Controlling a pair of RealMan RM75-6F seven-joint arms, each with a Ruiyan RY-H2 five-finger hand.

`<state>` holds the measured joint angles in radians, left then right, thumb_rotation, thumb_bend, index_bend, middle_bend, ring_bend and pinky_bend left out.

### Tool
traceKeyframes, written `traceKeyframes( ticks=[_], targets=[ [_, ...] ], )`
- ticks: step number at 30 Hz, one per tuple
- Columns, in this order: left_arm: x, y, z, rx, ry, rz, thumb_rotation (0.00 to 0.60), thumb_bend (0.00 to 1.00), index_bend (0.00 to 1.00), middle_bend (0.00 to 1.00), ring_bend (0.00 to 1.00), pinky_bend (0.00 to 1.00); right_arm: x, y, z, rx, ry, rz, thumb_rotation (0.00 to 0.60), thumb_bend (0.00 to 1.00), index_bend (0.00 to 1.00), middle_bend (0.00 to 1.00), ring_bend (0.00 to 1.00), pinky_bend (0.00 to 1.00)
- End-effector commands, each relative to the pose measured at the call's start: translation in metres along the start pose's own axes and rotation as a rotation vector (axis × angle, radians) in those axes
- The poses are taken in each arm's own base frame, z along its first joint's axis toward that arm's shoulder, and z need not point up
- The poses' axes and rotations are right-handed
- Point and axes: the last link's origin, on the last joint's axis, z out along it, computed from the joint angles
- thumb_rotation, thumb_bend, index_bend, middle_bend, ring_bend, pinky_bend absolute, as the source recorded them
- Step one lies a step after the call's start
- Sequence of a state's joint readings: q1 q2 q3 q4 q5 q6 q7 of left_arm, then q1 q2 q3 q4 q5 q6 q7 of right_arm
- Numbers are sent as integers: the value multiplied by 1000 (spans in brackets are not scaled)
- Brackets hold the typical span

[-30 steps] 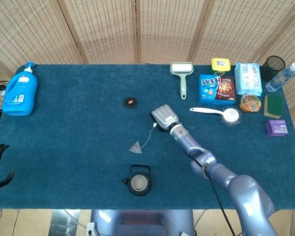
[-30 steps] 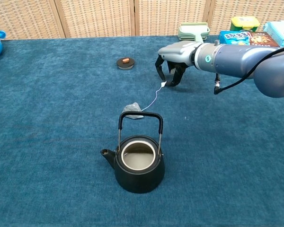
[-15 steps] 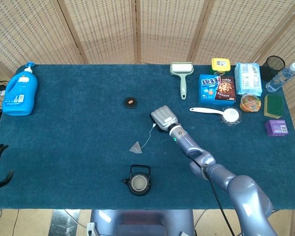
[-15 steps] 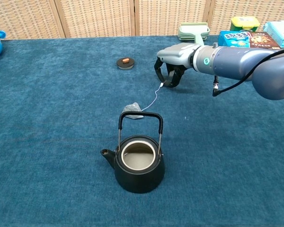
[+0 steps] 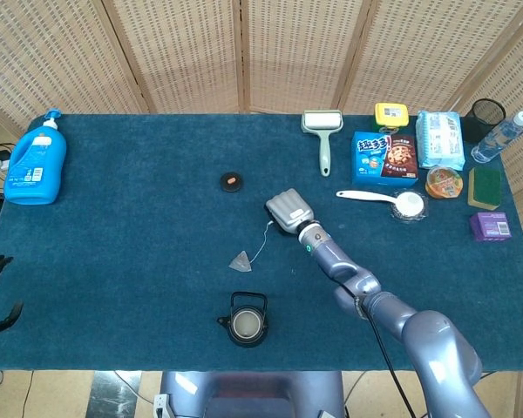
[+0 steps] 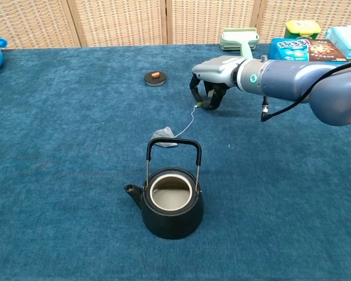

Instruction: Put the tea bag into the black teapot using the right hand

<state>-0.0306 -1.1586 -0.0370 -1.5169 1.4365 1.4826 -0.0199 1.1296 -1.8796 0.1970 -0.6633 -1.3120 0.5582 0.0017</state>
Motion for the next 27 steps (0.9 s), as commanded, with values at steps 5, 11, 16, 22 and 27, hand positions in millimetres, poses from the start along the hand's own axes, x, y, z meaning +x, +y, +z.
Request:
traceKeyframes(
  ticks=[5, 11, 16, 22, 27],
  targets=[
    [0, -1, -1, 1, 4, -4, 600, 365, 128, 127, 54, 107, 3, -2, 0, 1, 9, 11, 600, 526, 555, 1000, 1000, 1000],
    [0, -2, -1, 1, 7, -8, 600, 364, 128, 127, 54, 108, 4, 0, -3, -2, 12, 22, 600, 529, 560, 1000, 1000, 1000],
    [0, -2, -2, 0, 10, -10, 600, 365, 128, 127, 54, 108, 2, 2, -6, -7, 7, 28, 600, 533, 564, 1000, 1000, 1000],
    [0, -2, -2, 2, 13, -13, 600, 365, 128, 127, 54, 108, 6, 5, -11, -7, 25, 52, 600, 539, 566, 1000, 1000, 1000],
    [0, 0, -1, -6, 17, -14, 600, 365, 128, 127, 54, 107, 16, 11, -20, -3, 57, 78, 600, 545, 566, 1000, 1000, 1000]
  ],
)
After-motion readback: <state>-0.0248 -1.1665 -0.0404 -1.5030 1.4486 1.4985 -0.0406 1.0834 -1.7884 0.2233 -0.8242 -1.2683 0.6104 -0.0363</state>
